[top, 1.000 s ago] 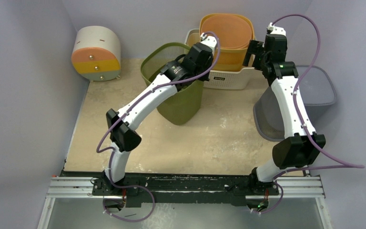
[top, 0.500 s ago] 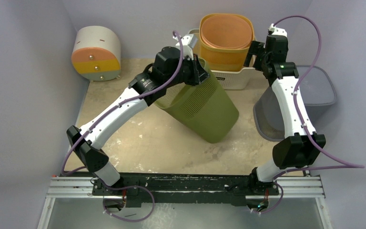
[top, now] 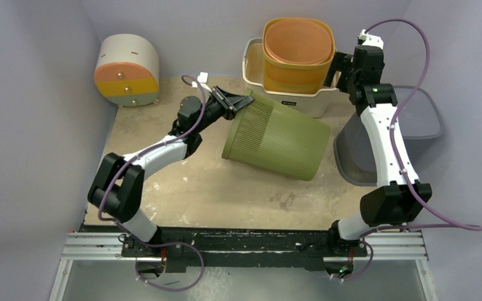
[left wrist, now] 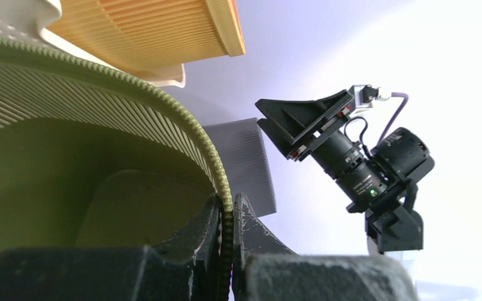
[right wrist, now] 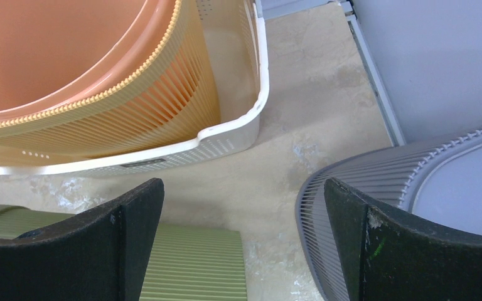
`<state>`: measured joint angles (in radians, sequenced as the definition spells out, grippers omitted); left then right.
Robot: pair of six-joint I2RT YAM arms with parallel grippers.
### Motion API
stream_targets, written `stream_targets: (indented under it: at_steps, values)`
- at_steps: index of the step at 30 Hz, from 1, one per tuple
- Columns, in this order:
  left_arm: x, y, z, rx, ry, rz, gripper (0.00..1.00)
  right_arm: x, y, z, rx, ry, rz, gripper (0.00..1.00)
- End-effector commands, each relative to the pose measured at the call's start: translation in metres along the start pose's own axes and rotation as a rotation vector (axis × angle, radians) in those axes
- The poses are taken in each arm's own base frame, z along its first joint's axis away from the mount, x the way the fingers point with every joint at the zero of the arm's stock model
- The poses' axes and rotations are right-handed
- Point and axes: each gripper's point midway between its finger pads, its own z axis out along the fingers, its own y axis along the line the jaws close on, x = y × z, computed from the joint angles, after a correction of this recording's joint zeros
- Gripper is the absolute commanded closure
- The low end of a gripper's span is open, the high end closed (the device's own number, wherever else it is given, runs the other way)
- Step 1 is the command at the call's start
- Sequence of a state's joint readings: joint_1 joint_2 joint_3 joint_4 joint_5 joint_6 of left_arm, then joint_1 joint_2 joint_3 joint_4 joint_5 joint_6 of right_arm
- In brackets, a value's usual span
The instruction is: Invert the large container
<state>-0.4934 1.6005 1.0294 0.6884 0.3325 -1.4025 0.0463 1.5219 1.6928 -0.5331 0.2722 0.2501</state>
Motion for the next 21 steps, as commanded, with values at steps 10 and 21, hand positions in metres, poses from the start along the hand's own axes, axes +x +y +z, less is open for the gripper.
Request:
stream_targets:
  at_steps: [10,21]
  values:
    - [-0.036,-0.063,-0.052,0.561,-0.046,-0.339,1.00,-0.018,-0.008,-0.008,0.034,-0.053,0.006,0.00]
    - [-0.043,-0.061,-0.057,0.623,-0.044,-0.444,1.00,-0.019,-0.004,-0.003,0.025,-0.049,0.011,0.00]
